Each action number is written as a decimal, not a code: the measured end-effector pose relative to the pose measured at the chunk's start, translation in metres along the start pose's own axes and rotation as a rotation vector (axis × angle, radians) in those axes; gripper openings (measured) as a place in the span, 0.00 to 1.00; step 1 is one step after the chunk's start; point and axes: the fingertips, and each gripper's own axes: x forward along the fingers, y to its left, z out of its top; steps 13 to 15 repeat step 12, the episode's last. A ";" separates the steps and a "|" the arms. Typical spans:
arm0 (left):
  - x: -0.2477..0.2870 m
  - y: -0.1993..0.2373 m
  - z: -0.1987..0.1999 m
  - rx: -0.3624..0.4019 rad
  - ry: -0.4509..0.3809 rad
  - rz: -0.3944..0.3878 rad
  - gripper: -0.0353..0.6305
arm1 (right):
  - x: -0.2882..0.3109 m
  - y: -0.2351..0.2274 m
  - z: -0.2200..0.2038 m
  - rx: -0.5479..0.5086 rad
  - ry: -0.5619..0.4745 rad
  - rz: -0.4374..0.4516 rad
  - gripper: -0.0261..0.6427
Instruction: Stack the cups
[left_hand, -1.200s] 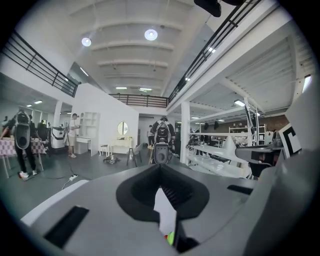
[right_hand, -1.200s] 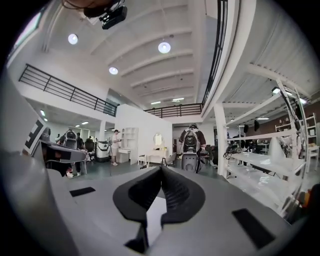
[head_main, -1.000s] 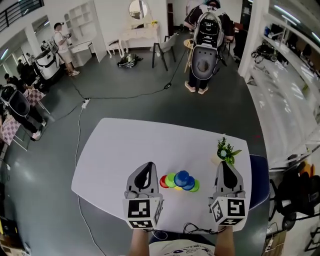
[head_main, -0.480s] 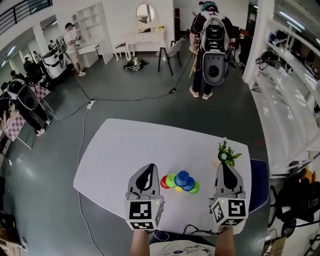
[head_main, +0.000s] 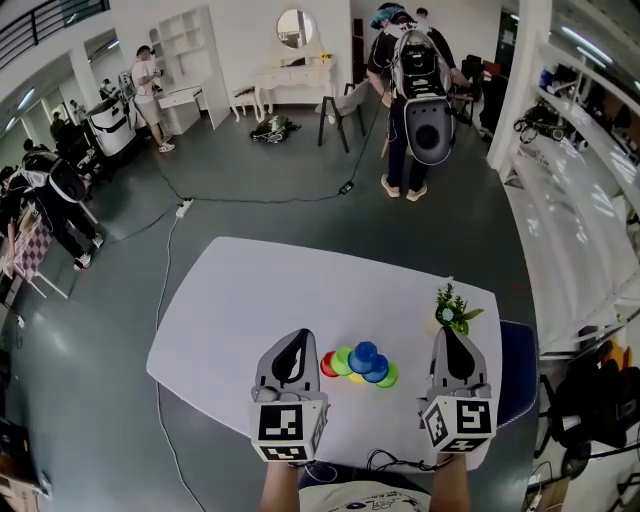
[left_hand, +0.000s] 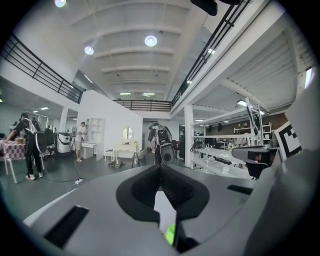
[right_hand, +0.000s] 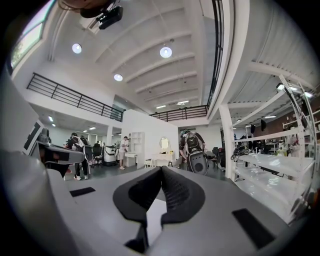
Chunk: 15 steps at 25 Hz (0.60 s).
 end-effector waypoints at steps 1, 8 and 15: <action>0.000 0.000 0.000 0.000 0.000 0.000 0.07 | 0.000 0.000 0.000 0.000 0.000 0.000 0.06; 0.001 -0.002 0.000 0.003 -0.002 0.000 0.07 | 0.000 -0.003 -0.002 0.002 -0.001 -0.001 0.06; 0.000 -0.003 0.001 0.003 -0.004 0.002 0.07 | -0.001 -0.005 0.000 0.000 -0.006 -0.001 0.06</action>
